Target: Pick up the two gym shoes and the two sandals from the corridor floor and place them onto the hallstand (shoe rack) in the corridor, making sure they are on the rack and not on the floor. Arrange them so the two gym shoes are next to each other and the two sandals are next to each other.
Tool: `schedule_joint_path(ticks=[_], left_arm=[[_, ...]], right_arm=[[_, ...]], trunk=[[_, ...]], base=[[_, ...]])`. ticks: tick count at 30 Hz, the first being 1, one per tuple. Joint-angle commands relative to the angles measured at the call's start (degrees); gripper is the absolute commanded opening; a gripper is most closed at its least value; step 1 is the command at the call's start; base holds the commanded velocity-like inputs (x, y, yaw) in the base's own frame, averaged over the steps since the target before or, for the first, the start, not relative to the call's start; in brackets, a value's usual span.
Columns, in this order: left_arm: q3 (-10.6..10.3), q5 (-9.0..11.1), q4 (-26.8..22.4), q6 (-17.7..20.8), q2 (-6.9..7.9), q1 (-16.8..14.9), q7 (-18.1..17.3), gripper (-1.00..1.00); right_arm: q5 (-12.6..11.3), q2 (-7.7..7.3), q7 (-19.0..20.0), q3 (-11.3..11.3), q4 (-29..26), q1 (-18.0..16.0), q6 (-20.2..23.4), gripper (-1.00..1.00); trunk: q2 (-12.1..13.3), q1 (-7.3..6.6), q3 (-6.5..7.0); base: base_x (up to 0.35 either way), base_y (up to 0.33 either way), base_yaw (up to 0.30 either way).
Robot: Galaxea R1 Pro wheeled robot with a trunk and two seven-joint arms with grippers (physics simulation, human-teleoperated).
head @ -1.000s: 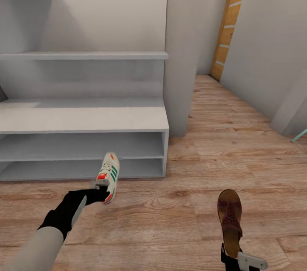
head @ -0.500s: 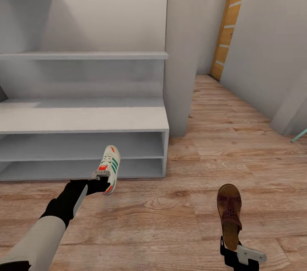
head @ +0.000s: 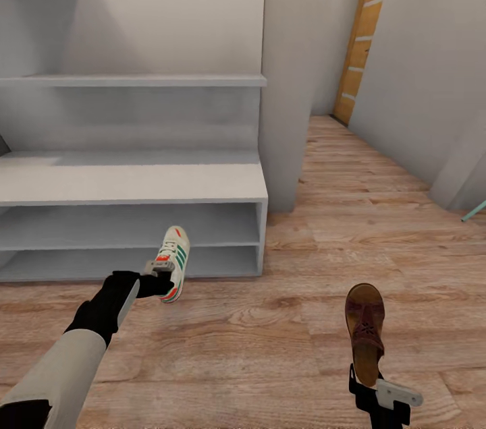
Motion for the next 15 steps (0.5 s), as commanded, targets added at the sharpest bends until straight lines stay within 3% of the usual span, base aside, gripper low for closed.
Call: schedule_joint_path(ticks=[1, 7, 15], left_arm=[[0.2, -0.3, -0.1, 0.3, -0.04, 0.0, -0.4, -1.00], [0.2, -0.5, -0.1, 0.3, -0.02, -0.1, -0.3, -1.00], [0.2, -0.8, -0.1, 0.1, -0.05, -0.1, 0.1, -1.00]], right_arm=[[0.3, 0.02, -0.2, 0.0, 0.0, 0.0, -0.1, -1.00], [0.3, 0.14, -0.3, 0.0, -0.2, 0.0, 0.0, -1.00], [0.4, 0.03, -0.4, 0.0, -0.1, 0.0, 0.1, -1.00]], trunk=[[-0.4, 0.21, -0.32], [-0.9, 0.46, -1.25], [-0.9, 0.46, -1.46]], base=[[0.000, 0.000, 0.000], [0.000, 0.000, 0.000], [0.000, 0.000, 0.000]])
